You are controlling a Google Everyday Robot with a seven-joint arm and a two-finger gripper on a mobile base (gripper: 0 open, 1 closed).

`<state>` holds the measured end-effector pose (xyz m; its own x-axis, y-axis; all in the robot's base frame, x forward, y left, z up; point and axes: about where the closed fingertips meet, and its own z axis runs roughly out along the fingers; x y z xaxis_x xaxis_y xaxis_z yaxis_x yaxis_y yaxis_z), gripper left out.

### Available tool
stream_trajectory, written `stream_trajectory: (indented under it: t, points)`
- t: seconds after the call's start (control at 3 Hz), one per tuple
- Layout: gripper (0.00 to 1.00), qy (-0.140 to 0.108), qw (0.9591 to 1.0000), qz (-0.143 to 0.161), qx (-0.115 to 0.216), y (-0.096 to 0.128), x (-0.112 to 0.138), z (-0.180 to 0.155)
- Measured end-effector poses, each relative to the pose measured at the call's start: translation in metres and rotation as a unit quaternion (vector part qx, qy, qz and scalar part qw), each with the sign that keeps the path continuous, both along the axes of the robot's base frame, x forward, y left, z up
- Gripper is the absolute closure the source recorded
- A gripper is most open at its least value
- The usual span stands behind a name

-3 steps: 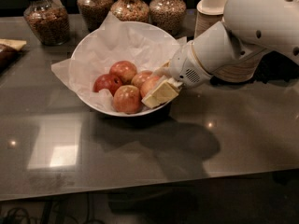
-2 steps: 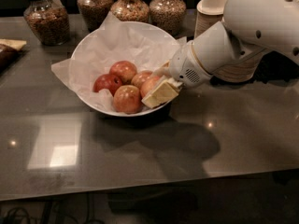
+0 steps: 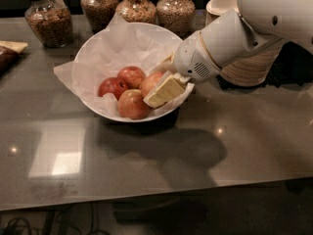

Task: Pick apple from white bowl

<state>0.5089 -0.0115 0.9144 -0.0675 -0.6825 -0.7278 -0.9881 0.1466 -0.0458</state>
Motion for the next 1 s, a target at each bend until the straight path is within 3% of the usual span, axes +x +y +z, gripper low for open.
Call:
stream_trajectory:
  t: [0.33,0.67,1.0]
  points:
    - [1.0,-0.037,0.9978,0.044,0.034,0.001,-0.006,0.034]
    - [1.0,-0.068,0.9904,0.087,0.083,-0.003,-0.011,0.06]
    - [1.0,-0.094,0.9781,0.137,0.125,-0.009,-0.017,0.08]
